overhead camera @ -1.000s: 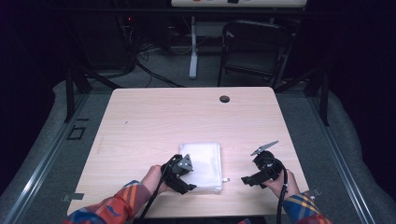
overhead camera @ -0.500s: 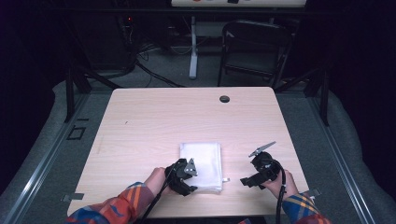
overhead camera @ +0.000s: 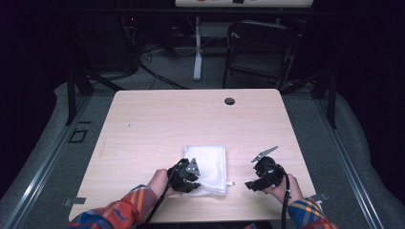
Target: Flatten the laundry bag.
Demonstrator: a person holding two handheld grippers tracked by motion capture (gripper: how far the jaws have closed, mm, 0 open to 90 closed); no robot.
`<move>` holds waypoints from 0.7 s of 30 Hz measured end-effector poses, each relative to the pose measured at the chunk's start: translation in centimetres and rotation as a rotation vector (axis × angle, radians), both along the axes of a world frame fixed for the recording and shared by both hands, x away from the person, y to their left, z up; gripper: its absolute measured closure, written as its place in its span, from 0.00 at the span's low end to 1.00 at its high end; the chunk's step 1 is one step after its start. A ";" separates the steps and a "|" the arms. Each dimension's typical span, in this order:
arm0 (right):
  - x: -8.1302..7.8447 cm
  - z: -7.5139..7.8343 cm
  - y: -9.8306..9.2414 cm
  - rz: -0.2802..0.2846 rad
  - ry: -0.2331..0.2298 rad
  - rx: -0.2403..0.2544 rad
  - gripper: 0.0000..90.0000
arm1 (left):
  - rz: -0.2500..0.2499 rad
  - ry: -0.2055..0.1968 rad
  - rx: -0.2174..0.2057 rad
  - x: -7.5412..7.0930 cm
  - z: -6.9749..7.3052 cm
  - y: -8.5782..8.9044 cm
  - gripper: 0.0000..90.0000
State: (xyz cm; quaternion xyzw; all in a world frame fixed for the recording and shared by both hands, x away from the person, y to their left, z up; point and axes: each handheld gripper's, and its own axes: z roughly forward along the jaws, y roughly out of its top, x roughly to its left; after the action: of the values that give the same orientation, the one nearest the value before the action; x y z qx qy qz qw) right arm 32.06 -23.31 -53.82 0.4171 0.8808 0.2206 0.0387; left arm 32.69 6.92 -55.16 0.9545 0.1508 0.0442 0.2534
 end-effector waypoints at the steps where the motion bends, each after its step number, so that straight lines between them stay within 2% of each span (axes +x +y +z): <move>1: 0.0 0.0 0.0 0.000 0.000 0.000 0.40 | 0.000 0.000 0.000 0.0 0.0 0.0 0.81; 4: -0.2 0.2 0.4 0.027 -0.009 -0.006 0.59 | 0.011 0.014 -0.017 0.1 0.2 0.1 0.86; 6: -0.3 0.4 0.8 0.043 -0.023 -0.006 0.66 | 0.014 0.019 -0.023 0.2 0.2 0.2 0.88; 7: -0.3 0.4 0.8 0.043 -0.023 -0.006 0.66 | 0.019 0.023 -0.031 0.3 0.3 0.3 0.88; 10: -0.7 0.7 1.6 0.083 -0.045 0.005 0.80 | 0.032 0.039 -0.056 0.4 0.6 0.5 0.88; 11: -0.8 0.7 1.8 0.089 -0.051 0.018 0.83 | 0.045 0.042 -0.080 0.5 0.7 0.6 0.88; 14: -0.9 0.8 2.3 0.110 -0.053 0.020 0.89 | 0.050 0.053 -0.094 0.6 0.9 0.7 0.88; 21: -1.1 0.5 3.8 0.172 -0.051 0.049 0.97 | 0.055 0.046 -0.116 0.6 1.3 0.9 0.87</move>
State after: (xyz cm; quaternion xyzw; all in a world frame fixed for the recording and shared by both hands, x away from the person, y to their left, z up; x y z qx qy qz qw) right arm 30.95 -19.56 -53.31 0.3349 0.9065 0.2551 0.0321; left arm 33.32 7.79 -53.87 0.9345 0.1851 0.0202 0.3033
